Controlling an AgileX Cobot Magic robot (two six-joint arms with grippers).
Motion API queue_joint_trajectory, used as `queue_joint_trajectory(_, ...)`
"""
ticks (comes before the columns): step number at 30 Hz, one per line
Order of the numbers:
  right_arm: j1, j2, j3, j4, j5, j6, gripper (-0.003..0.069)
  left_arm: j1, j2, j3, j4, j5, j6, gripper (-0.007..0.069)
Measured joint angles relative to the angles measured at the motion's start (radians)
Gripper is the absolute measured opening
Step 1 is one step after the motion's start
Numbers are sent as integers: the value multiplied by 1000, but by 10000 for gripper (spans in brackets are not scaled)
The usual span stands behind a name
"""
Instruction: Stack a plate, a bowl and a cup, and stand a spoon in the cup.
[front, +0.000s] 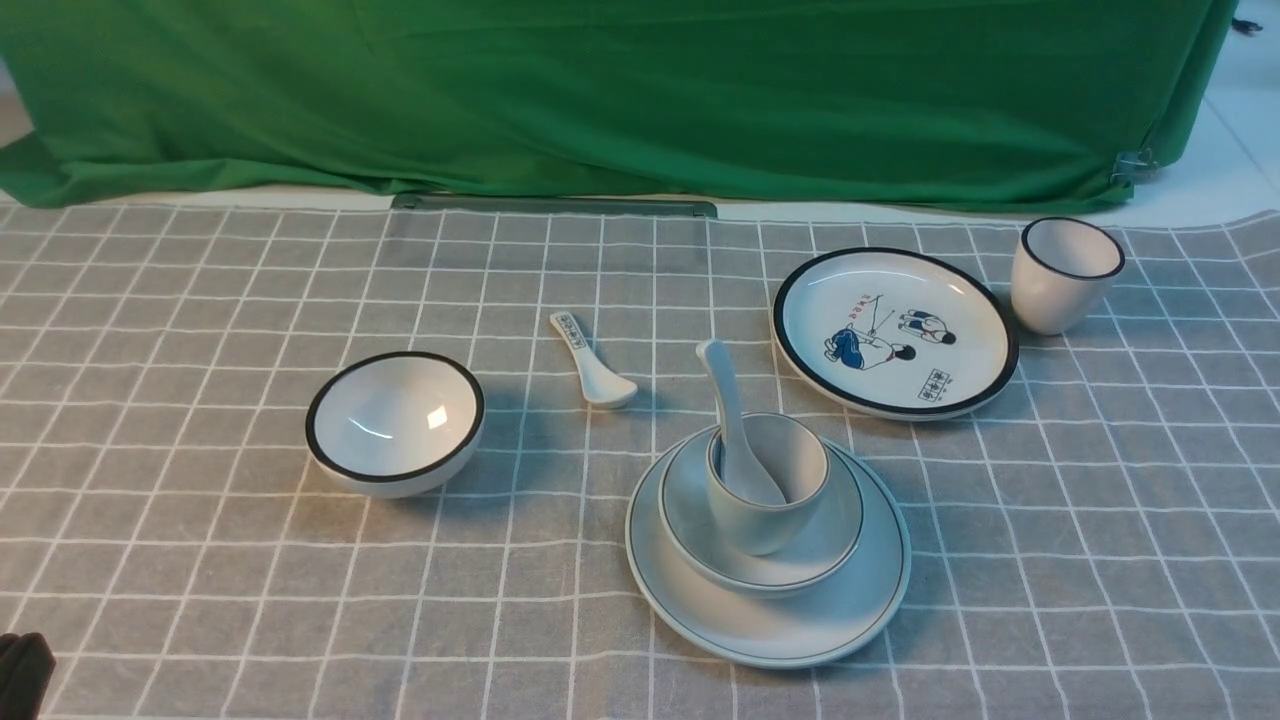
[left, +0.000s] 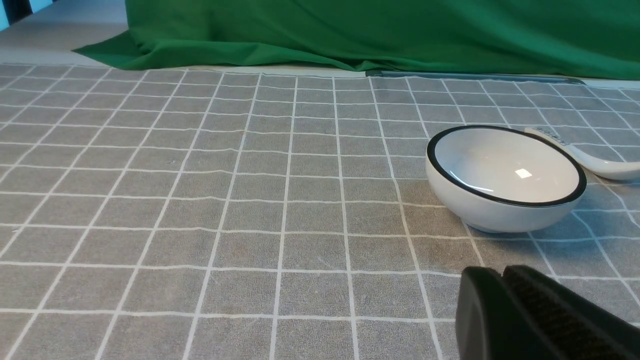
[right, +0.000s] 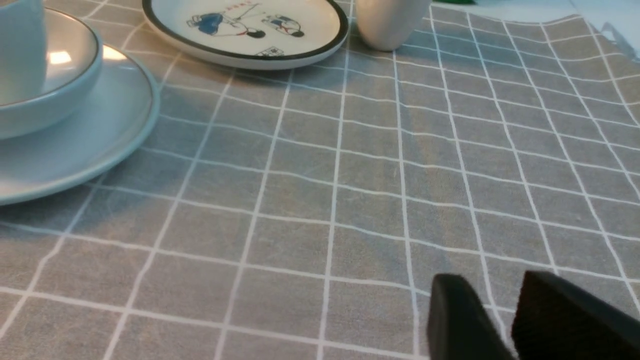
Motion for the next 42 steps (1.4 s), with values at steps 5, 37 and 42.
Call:
queue_joint_trajectory(5,0,0,0,0,0,0,235,0,0,0,0,0,0,17)
queue_joint_trajectory(37,0,0,0,0,0,3,238,0,0,0,9,0,1,17)
queue_joint_trajectory(42,0,0,0,0,0,3,238,0,0,0,10,0,1,17)
